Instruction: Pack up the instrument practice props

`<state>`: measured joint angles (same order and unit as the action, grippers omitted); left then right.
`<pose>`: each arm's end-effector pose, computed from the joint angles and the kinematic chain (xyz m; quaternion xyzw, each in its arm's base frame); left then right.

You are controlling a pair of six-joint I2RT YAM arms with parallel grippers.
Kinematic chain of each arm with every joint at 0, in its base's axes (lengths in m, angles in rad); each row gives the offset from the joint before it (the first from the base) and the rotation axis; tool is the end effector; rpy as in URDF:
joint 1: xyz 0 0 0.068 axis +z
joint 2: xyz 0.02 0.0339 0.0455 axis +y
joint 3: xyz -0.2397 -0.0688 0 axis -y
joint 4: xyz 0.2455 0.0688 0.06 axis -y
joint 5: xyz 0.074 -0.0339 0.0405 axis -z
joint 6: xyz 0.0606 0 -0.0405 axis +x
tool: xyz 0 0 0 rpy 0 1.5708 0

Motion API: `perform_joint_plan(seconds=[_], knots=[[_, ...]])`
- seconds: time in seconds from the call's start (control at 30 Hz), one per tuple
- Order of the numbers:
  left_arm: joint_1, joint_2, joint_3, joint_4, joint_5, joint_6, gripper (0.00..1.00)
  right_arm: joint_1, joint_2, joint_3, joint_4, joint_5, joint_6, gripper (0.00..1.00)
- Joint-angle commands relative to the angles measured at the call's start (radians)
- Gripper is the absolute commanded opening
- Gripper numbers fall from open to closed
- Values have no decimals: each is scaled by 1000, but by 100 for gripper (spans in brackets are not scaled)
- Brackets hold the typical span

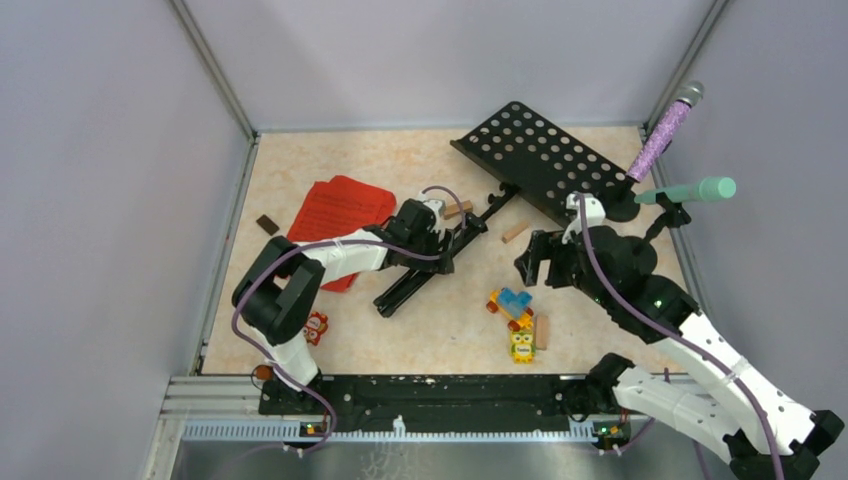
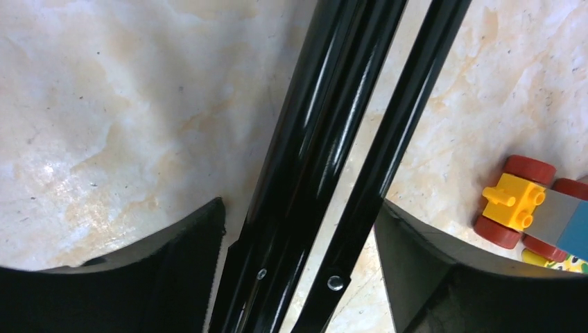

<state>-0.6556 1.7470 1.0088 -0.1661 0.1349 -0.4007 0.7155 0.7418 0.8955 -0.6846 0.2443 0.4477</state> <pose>0.2858 -0.2301 0.1233 0.1417 0.9324 -0.2195 0.2498 0.1539 0.1144 0.3051 -0.0550 0.8618 0.1826 0.4701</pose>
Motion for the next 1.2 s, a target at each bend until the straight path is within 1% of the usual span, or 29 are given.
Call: perform_joint_plan(seconds=[0.0,0.03,0.07,0.17,0.33,0.5,0.57,0.67,0.8,0.93,1.07,1.17], knots=[[4,6,-3,55,-22,-33,88,4,-50,-22,-39,-13,26,83],[5,-2,-10,58,-21,-36,95,4,-58,-26,-44,-16,26,83],[5,-14,-18,64,-18,-40,98,4,-65,-28,-50,-18,27,83],[4,-64,-37,84,0,-51,99,4,-84,-28,-63,-27,24,83],[4,-166,-27,80,21,-56,99,3,-90,-10,-85,-43,13,83],[5,-307,-13,36,-11,-46,99,4,-87,12,-123,-45,6,83],[5,-370,-18,8,-50,-53,99,4,-74,29,-157,-25,21,84],[7,-471,-29,-81,-167,-74,99,3,-42,62,-221,6,40,86],[7,-647,-89,-158,-291,-83,99,4,17,94,-287,30,71,87],[6,-817,-156,-215,-333,-65,99,3,50,90,-290,42,101,87],[6,-955,-199,-304,-388,-61,99,3,52,72,-283,127,159,88],[5,-1036,-225,-343,-402,-51,99,4,52,66,-268,175,182,88]])
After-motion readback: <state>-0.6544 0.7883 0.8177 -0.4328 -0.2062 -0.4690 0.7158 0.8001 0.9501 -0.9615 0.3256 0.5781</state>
